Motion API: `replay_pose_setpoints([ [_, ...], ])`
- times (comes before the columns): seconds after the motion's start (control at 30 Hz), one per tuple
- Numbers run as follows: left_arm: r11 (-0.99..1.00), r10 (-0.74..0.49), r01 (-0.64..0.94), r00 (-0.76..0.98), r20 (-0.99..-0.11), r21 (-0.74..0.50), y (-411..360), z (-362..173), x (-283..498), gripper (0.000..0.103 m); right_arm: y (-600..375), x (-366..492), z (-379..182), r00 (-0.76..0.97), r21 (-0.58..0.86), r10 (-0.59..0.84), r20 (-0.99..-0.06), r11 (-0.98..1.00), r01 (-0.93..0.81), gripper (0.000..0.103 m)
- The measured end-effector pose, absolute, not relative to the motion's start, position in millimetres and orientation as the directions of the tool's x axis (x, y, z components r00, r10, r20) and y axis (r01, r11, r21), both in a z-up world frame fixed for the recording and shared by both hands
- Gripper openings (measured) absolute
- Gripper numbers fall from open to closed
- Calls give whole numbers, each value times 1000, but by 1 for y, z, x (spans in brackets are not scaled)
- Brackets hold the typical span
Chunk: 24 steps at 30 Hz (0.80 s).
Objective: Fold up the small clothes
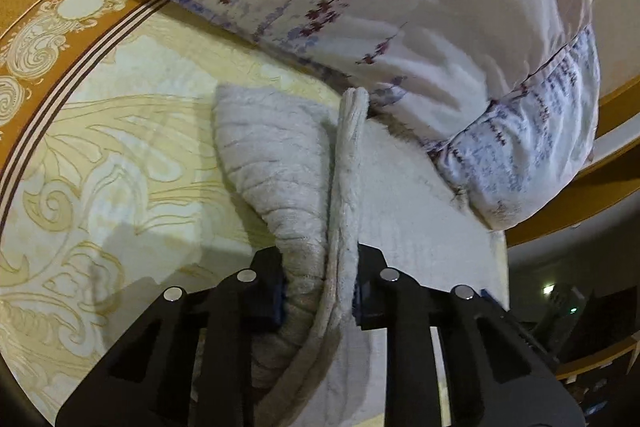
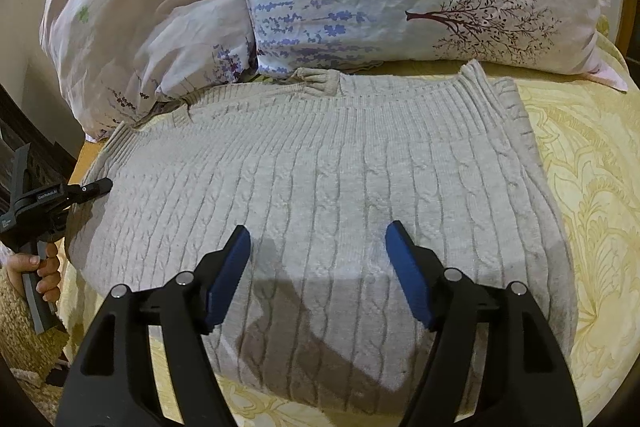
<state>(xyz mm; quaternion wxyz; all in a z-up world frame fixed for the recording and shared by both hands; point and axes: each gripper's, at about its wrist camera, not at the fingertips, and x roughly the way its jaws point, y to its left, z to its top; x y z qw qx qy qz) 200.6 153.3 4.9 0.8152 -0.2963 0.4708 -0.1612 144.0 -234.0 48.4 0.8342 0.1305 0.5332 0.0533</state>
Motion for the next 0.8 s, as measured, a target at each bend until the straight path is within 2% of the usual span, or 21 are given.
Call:
replay_pose_setpoints([
  [0.23,683,-646,70,523,-556,-727,121,51,206,20,-252,142,59,441,352,267,-857,928,122,70],
  [0.47,557,-799,250,422,-429,-792,22,98,226,20,-279,131,78,507,388,256,-823,905,173,70],
  [0.6,521,-843,294,322,-430,-801,-45,91,236,20,-303,117,83,541,420,248,-803,880,221,70],
  [0.73,541,-841,261,173,-513,-799,-103,54,241,23,-337,106,77,547,480,260,-796,821,308,70],
  [0.8,484,-875,219,103,-474,-847,-114,40,238,25,-355,101,75,554,522,281,-784,781,343,70],
])
